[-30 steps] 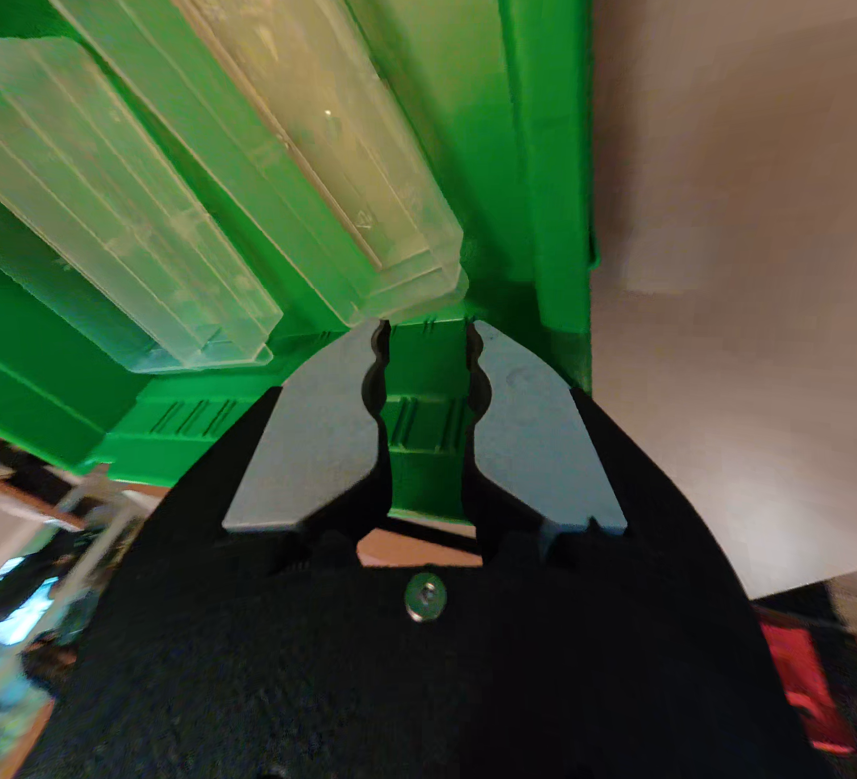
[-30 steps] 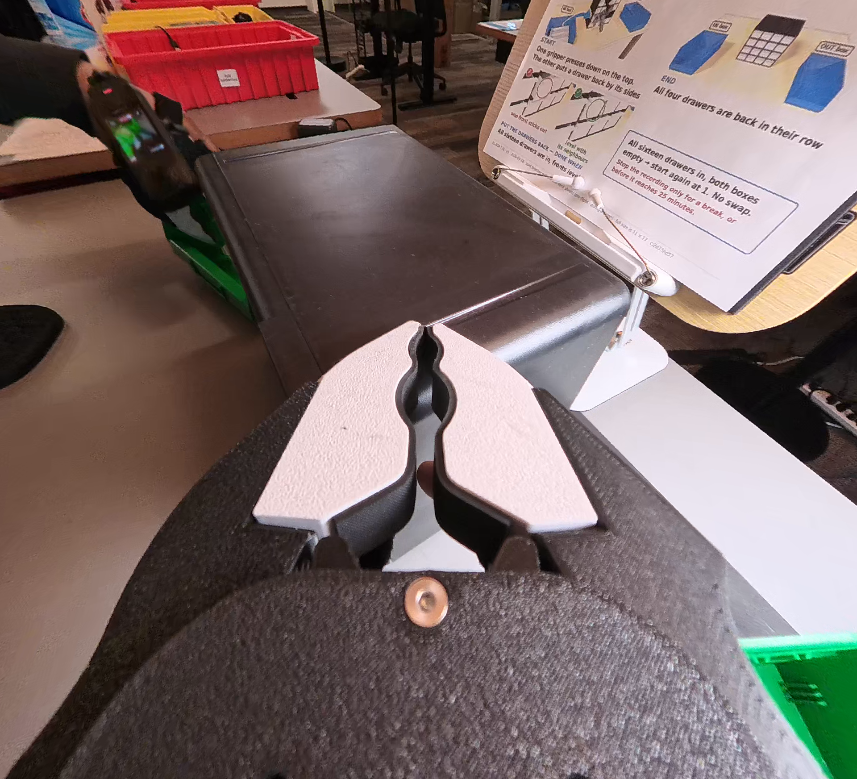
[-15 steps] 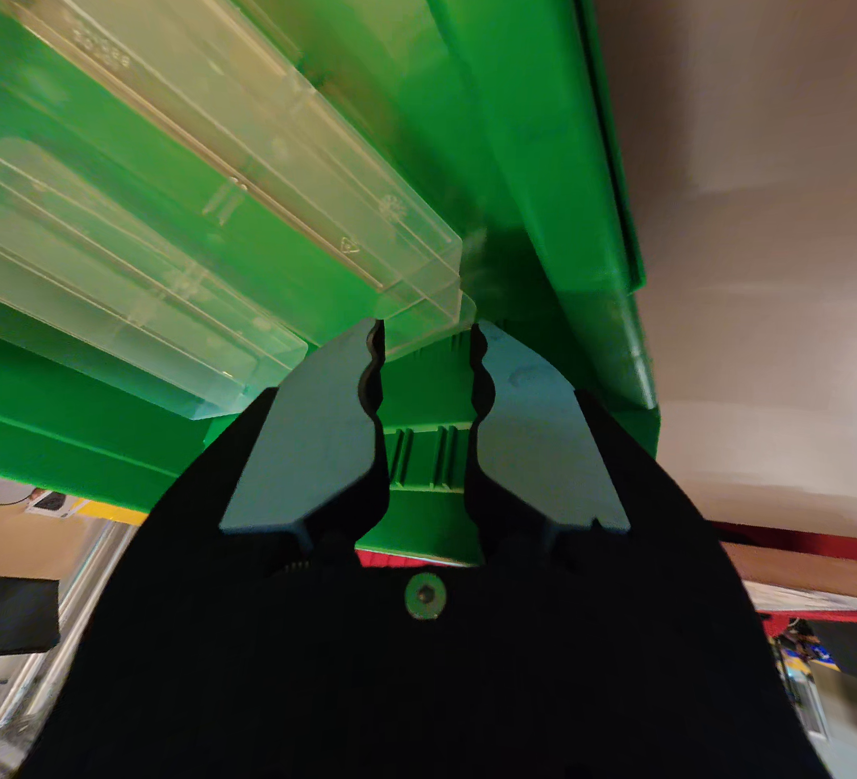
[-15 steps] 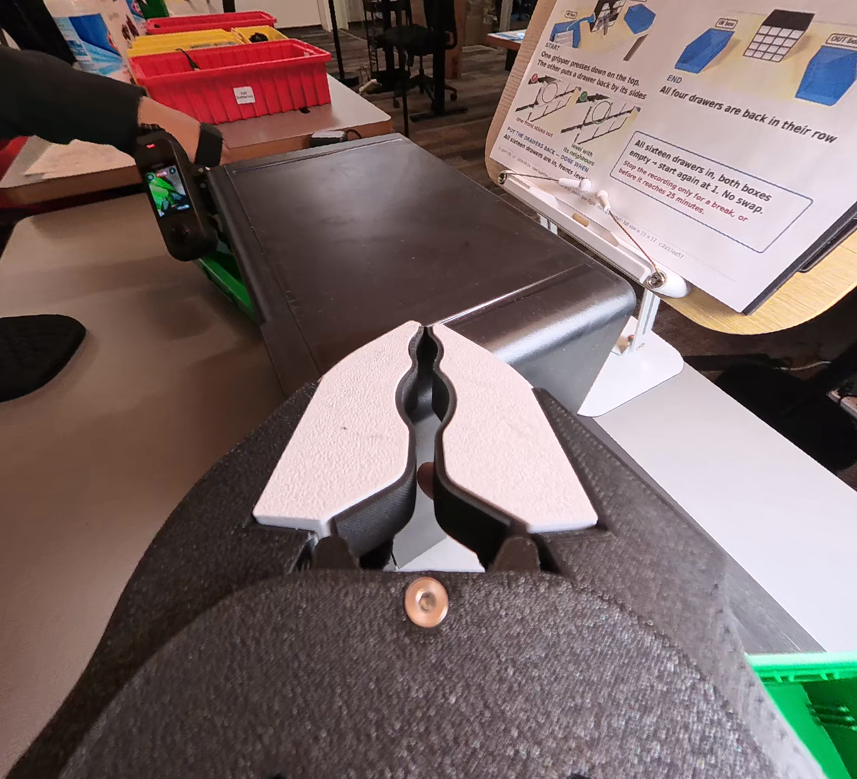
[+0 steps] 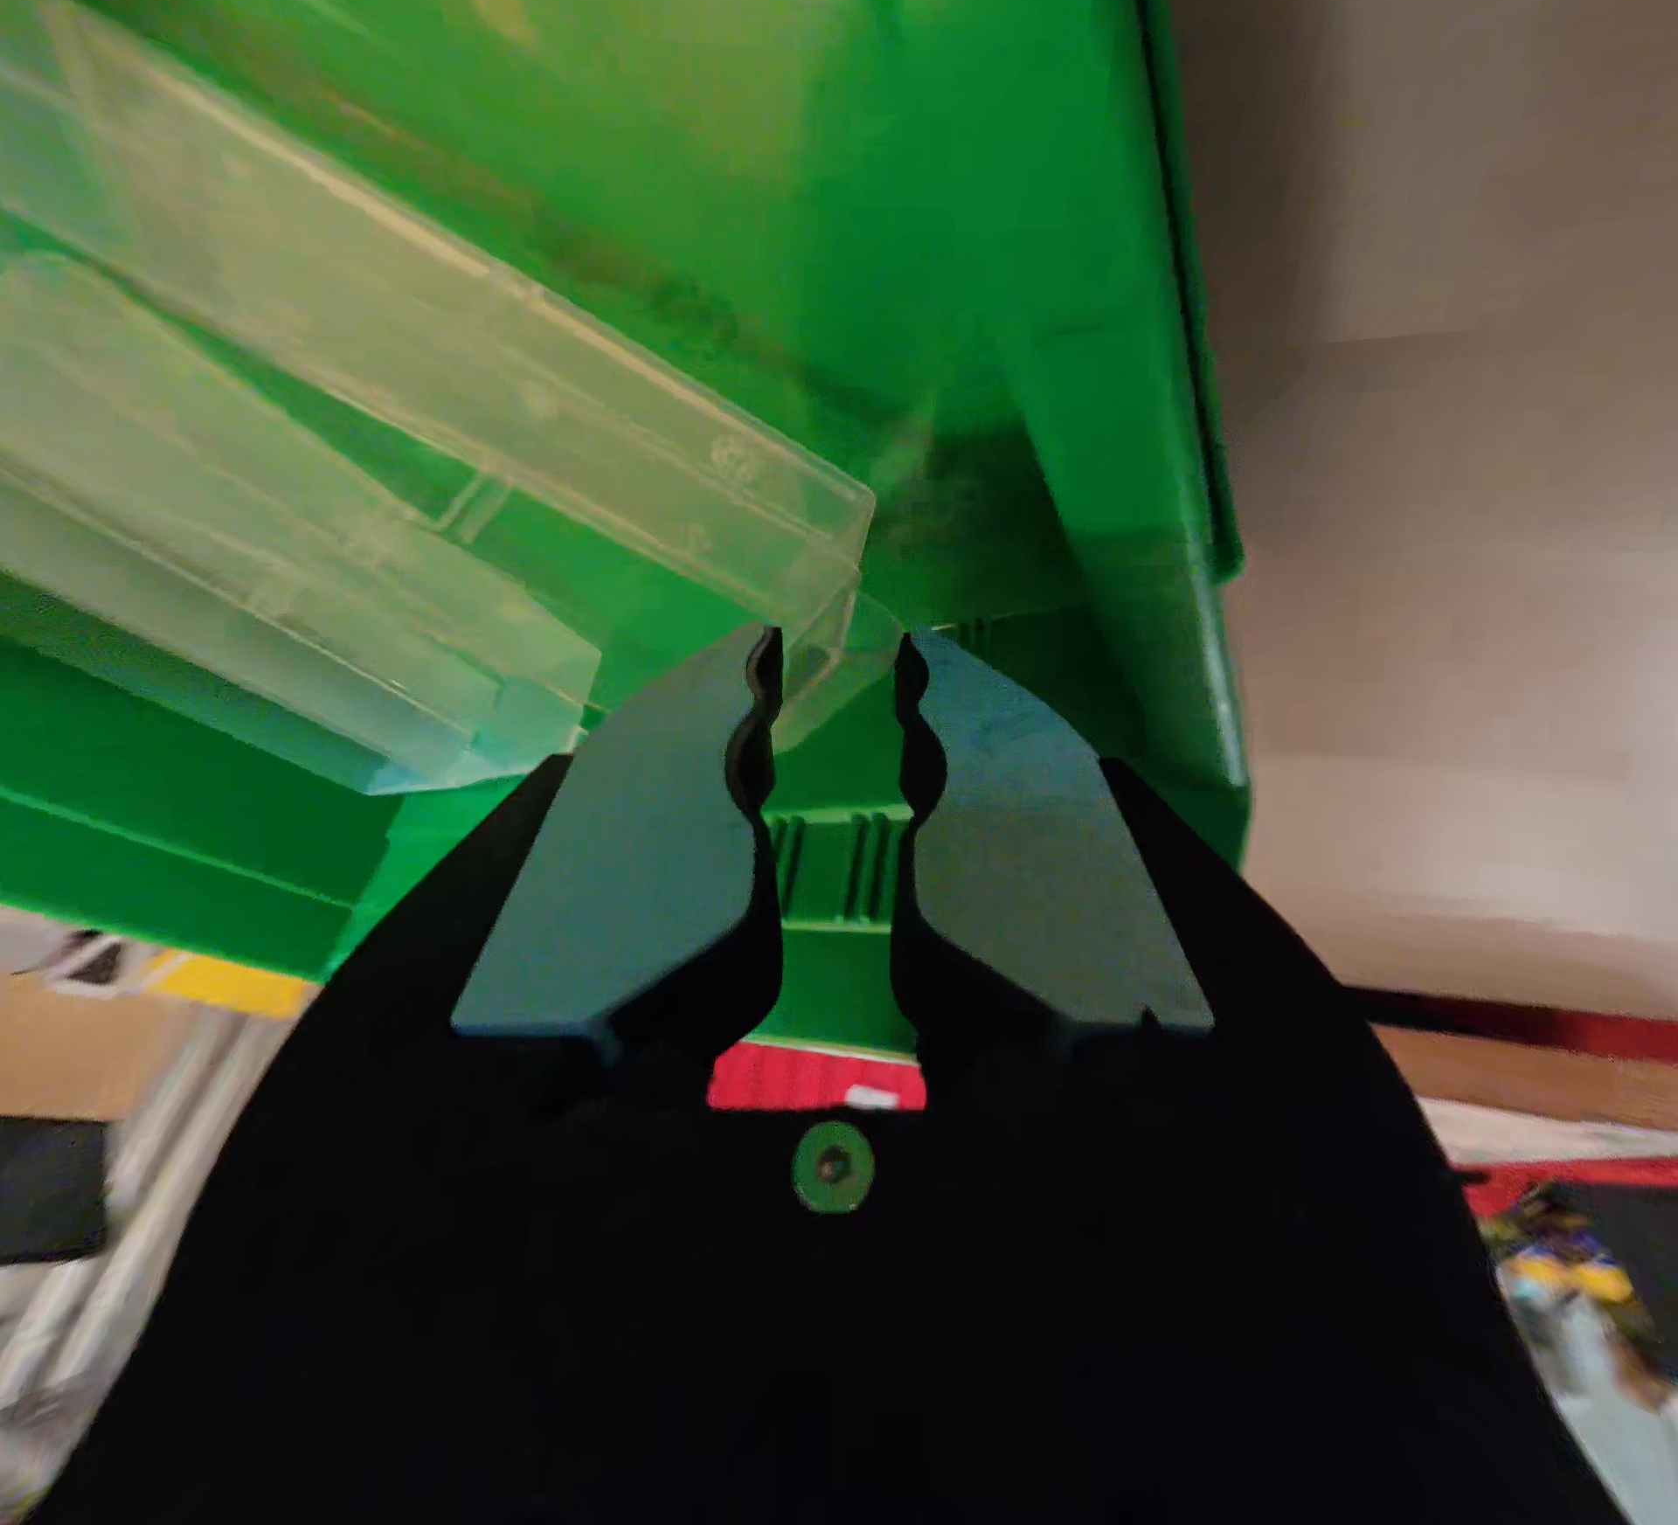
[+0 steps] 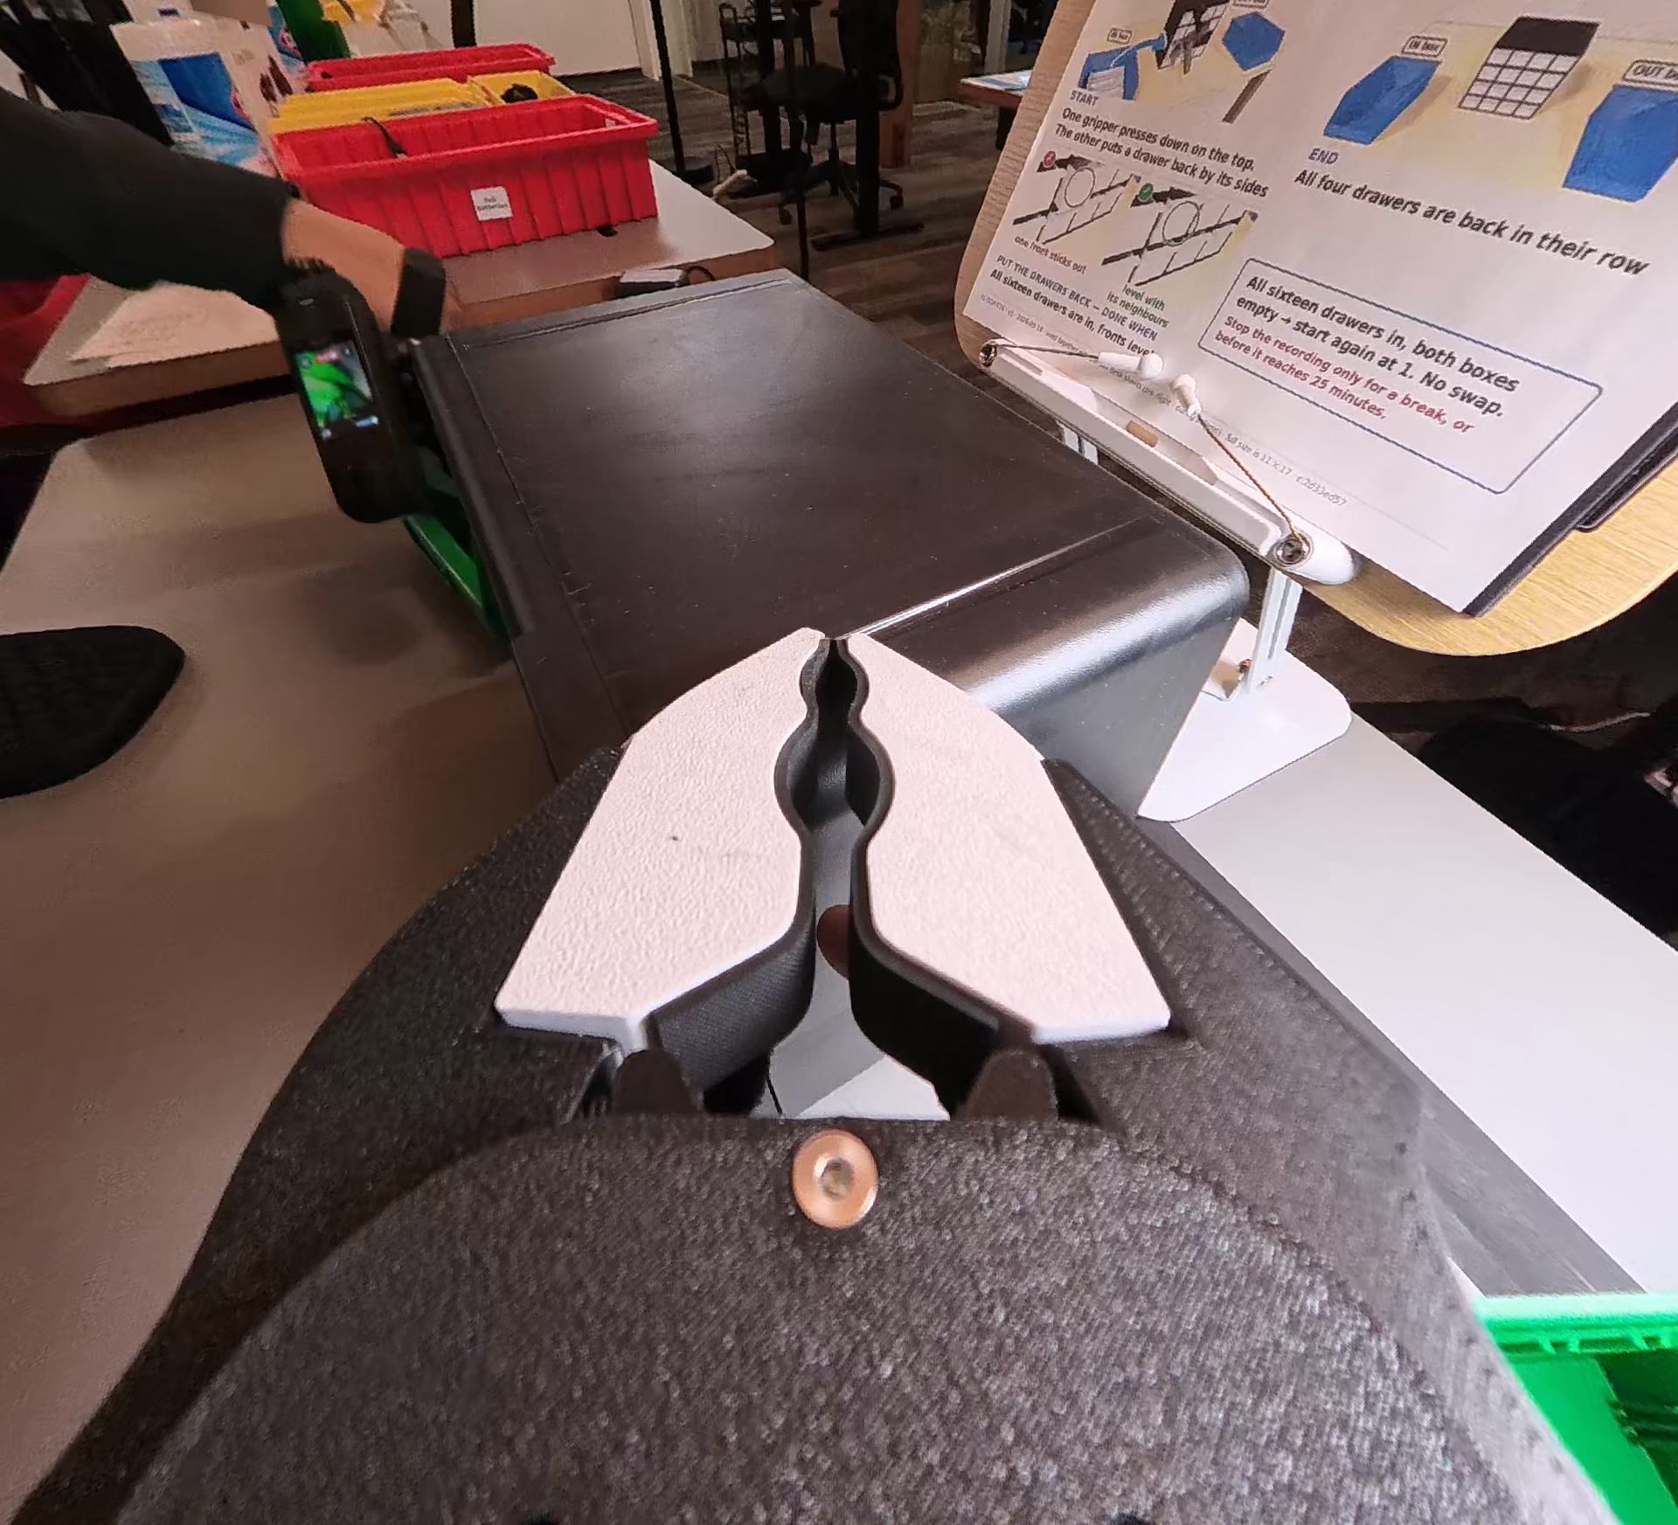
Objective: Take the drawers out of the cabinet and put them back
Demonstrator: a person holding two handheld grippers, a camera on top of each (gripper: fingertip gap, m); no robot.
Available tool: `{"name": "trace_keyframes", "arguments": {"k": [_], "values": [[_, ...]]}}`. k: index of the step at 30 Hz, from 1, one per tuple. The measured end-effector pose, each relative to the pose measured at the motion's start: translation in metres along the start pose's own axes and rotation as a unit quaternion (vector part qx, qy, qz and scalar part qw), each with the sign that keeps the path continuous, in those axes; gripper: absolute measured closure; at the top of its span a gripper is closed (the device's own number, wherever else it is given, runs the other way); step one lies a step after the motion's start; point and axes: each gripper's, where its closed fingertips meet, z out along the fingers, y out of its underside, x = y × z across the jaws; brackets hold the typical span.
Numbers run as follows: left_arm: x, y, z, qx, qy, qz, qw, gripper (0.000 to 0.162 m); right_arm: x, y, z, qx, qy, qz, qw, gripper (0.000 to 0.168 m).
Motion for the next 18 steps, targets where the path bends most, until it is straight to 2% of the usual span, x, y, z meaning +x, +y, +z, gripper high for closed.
{"name": "trace_keyframes", "arguments": {"k": [4,10,18], "values": [[0.006,-0.016,-0.029,0.077,0.027,-0.089,0.993,0.14,0.0,0.0,0.0,0.001,-0.001,0.0,1.0,0.168],[0.006,-0.036,-0.087,0.195,0.058,-0.201,0.958,0.143,0.0,0.0,0.0,-0.005,0.011,-0.01,1.0,0.168],[0.017,-0.062,-0.177,0.287,0.016,-0.224,0.931,0.143,0.0,0.0,0.0,-0.006,0.013,-0.012,1.0,0.168]]}}
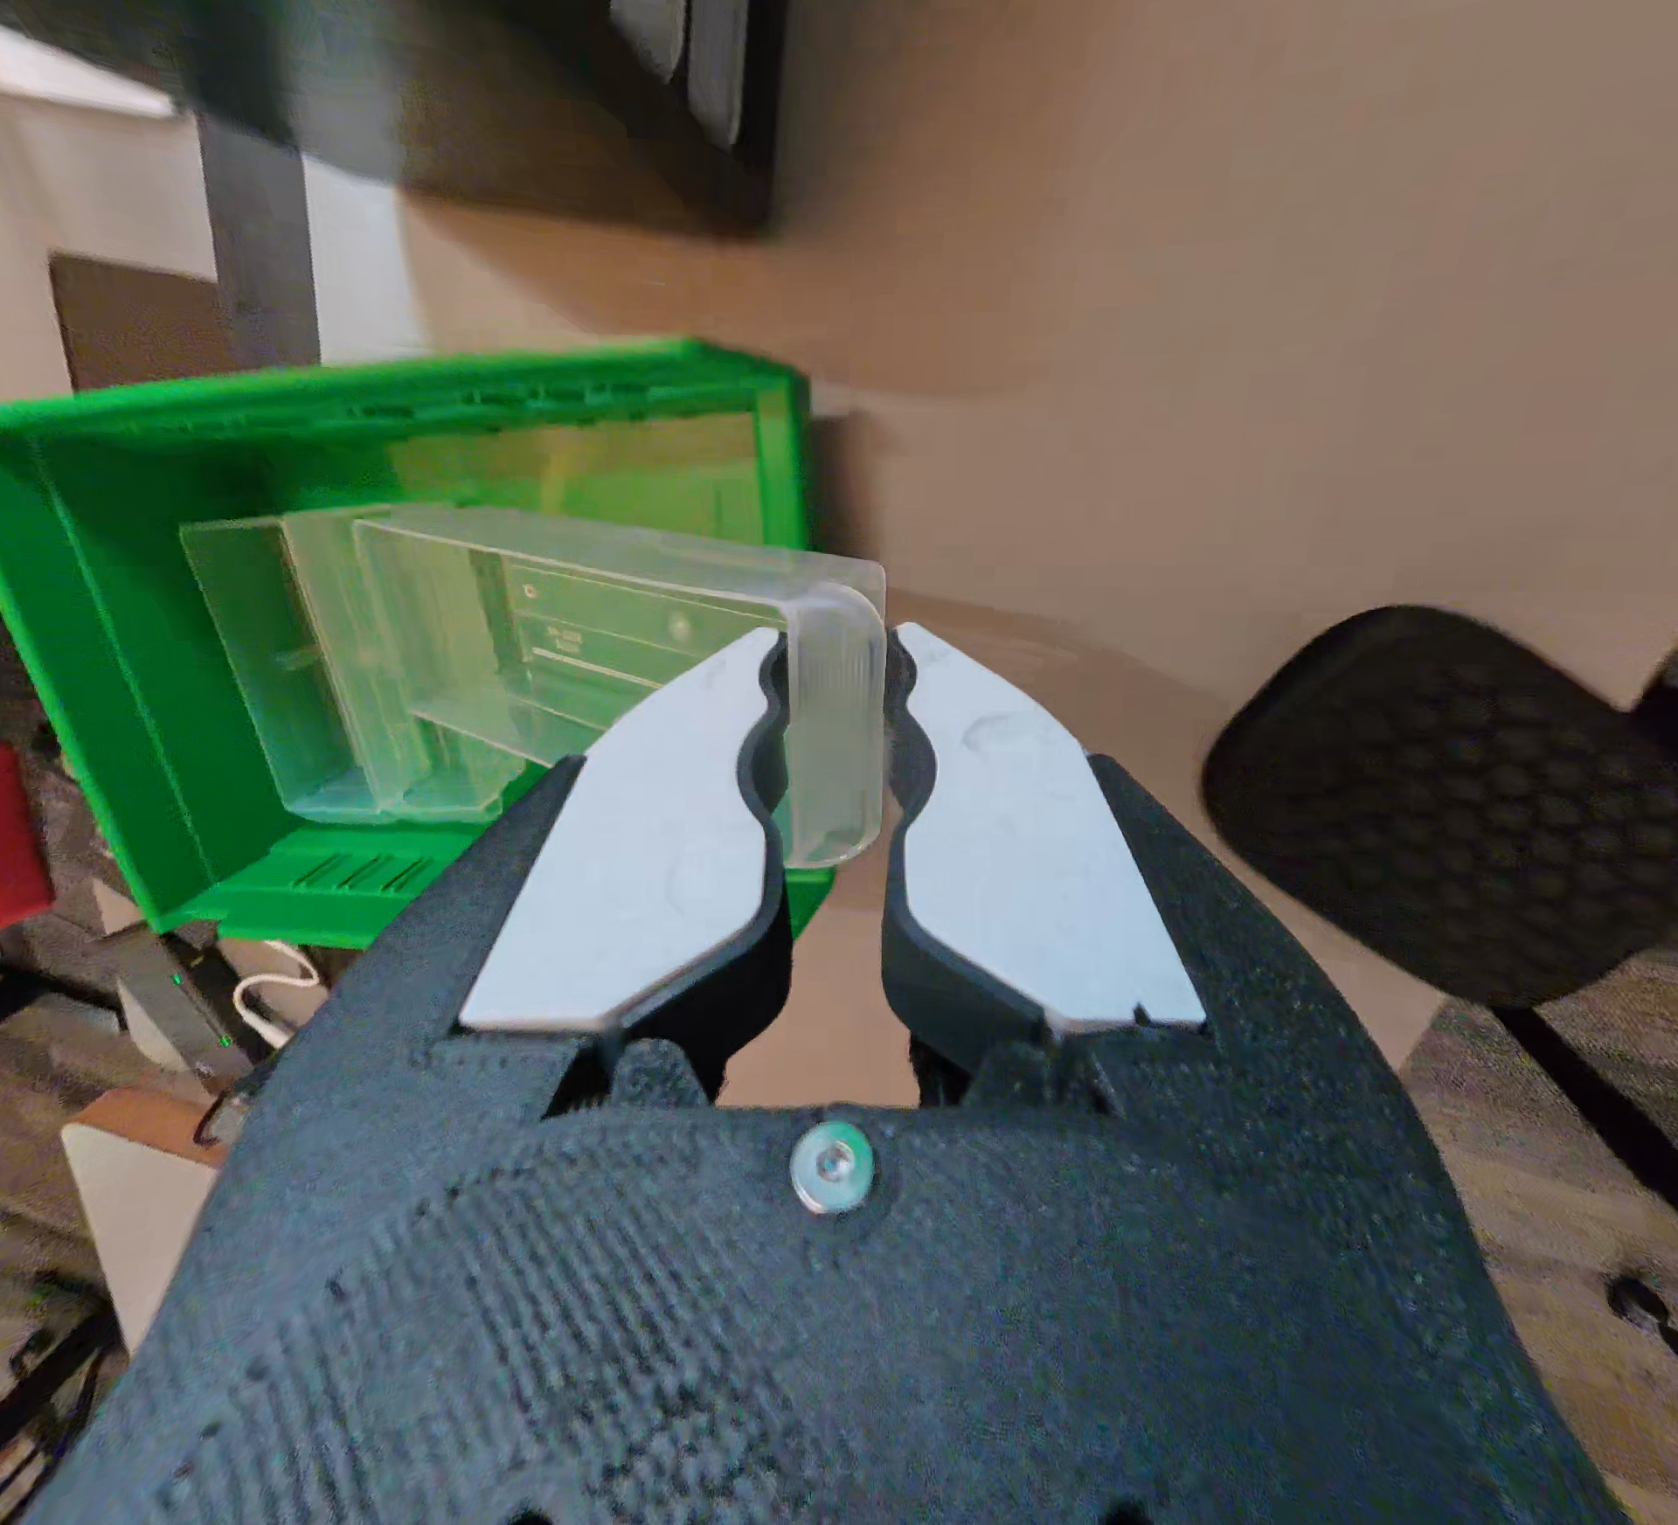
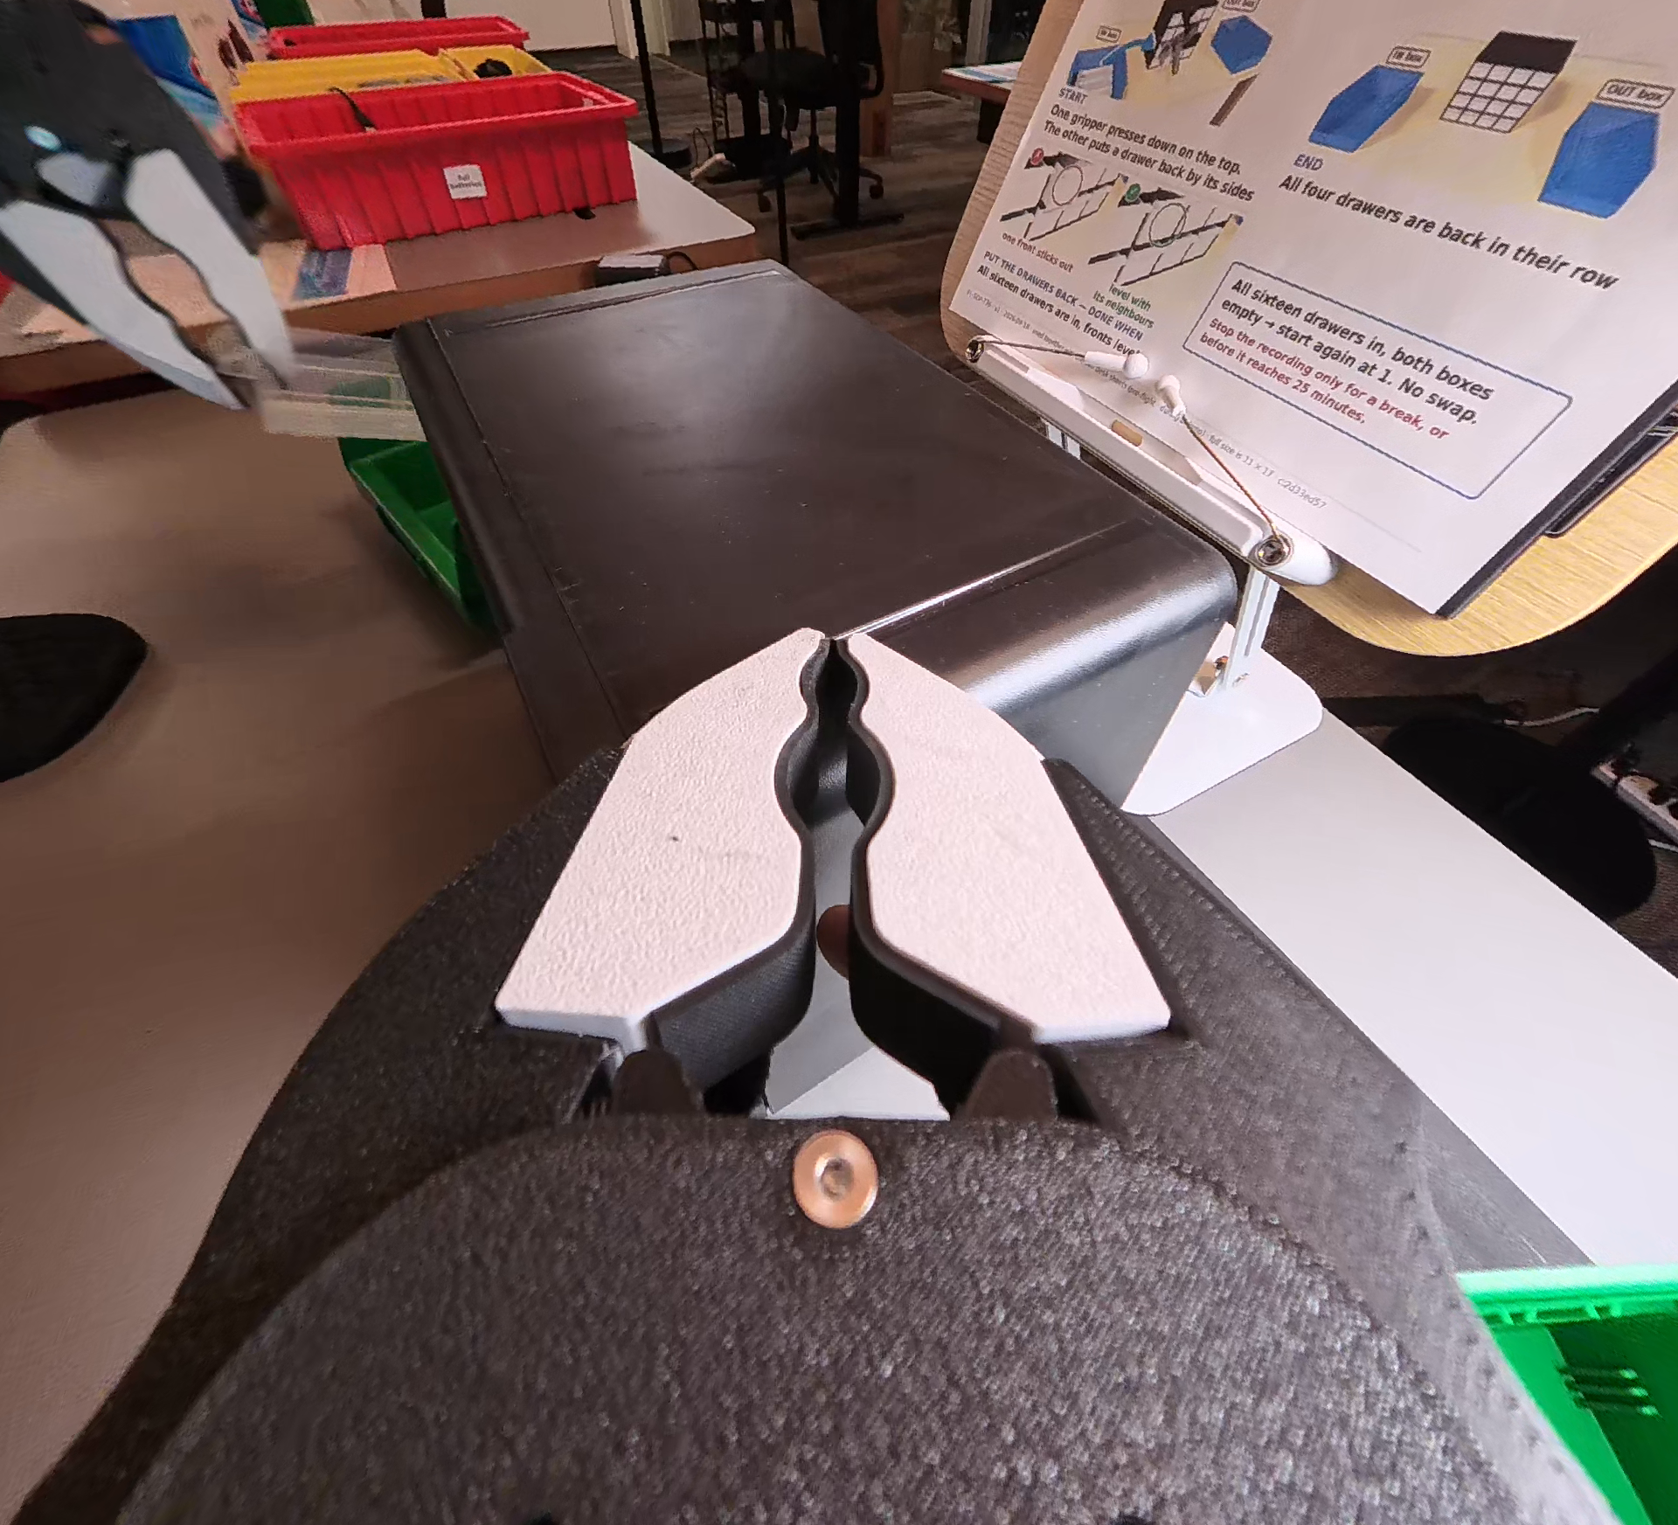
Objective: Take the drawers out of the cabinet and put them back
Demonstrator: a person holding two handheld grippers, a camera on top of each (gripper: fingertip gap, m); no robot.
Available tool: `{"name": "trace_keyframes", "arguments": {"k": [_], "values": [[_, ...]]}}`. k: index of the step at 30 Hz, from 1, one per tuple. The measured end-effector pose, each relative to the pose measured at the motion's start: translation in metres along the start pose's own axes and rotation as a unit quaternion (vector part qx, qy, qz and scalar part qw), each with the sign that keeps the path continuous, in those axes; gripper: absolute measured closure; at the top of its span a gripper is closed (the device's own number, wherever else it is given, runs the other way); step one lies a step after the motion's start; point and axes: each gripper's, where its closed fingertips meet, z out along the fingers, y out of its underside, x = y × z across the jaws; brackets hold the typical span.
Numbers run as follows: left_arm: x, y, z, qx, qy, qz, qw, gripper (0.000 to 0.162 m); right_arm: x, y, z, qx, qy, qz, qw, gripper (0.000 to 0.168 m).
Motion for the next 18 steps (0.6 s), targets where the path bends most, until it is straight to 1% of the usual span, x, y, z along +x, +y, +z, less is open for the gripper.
{"name": "trace_keyframes", "arguments": {"k": [4,8,11,14,18], "values": [[0.036,-0.045,-0.026,0.035,0.005,0.032,0.999,0.143,0.0,0.0,0.0,0.0,0.0,0.0,1.0,0.168],[0.085,-0.095,-0.041,0.073,0.064,0.06,0.993,0.143,0.0,0.0,0.0,-0.002,0.004,-0.003,1.0,0.168],[0.108,-0.127,-0.045,0.092,0.088,0.073,0.989,0.143,0.0,0.0,0.0,-0.004,0.007,-0.006,1.0,0.168],[0.11,-0.155,-0.046,0.113,0.084,0.07,0.988,0.143,0.0,0.0,0.0,-0.004,0.007,-0.006,1.0,0.168],[0.089,-0.182,-0.039,0.116,0.05,0.049,0.991,0.143,0.0,0.0,0.0,-0.003,0.007,-0.006,1.0,0.168]]}}
